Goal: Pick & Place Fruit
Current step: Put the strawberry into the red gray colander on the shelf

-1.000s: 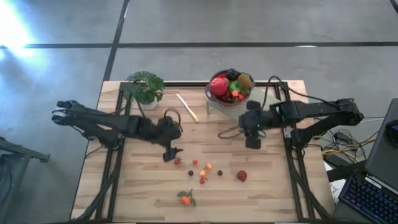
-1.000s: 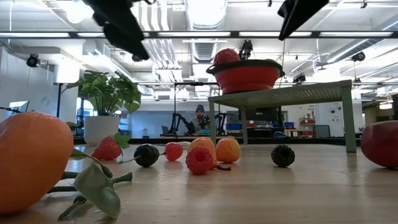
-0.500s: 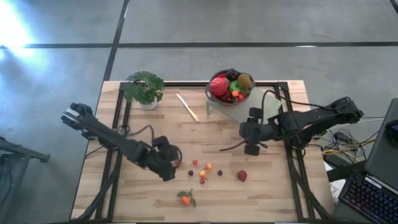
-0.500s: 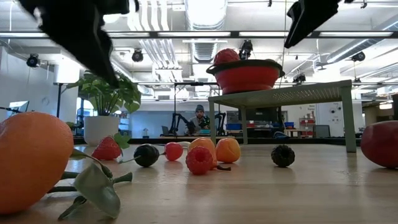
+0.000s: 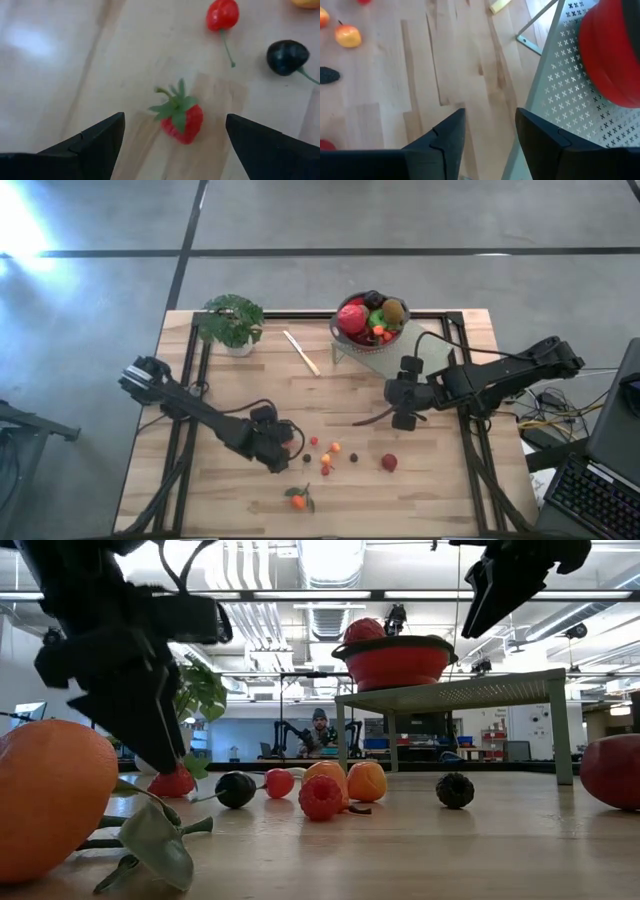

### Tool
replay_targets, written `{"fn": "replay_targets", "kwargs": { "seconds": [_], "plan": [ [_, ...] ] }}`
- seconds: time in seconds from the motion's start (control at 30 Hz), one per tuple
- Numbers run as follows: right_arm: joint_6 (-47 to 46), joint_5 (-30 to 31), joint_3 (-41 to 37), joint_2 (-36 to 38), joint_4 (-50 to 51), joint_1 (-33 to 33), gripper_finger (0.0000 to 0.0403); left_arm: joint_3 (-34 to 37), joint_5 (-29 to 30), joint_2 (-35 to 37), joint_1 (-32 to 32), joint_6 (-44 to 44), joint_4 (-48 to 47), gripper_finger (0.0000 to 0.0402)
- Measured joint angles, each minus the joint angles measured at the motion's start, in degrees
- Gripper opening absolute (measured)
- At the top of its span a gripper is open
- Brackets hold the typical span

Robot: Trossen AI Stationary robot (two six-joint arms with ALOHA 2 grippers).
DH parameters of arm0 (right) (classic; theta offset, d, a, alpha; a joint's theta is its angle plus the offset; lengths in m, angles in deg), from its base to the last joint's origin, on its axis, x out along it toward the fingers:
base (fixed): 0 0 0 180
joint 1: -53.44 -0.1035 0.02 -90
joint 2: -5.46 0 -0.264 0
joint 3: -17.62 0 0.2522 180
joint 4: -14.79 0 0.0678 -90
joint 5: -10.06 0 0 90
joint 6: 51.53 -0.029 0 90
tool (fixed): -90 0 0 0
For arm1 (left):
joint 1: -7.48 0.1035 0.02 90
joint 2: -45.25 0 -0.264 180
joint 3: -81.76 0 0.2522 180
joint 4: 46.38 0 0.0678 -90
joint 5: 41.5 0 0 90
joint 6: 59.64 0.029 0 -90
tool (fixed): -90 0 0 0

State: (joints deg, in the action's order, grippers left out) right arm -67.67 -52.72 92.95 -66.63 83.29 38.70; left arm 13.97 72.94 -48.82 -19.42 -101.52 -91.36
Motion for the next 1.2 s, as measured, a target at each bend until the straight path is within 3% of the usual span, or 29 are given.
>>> {"fn": "replay_targets", "kwargs": {
  "seconds": [0.43,0.73,1.2],
  "plan": [
    [0.1,0.0,-0.1,0.0,-1.0,0.0,0.0187,8.0,-4.1,0.2,2.8,2.7,13.0,0.0351],
    [0.3,0.0,-0.1,0.0,-1.2,0.0,0.0165,9.3,-5.0,0.3,3.2,4.3,17.1,0.0343],
    [3.4,0.0,-0.1,0.0,-5.6,0.0,0.0133,9.4,-7.4,2.6,4.5,4.4,15.8,0.0208]
  ]
}}
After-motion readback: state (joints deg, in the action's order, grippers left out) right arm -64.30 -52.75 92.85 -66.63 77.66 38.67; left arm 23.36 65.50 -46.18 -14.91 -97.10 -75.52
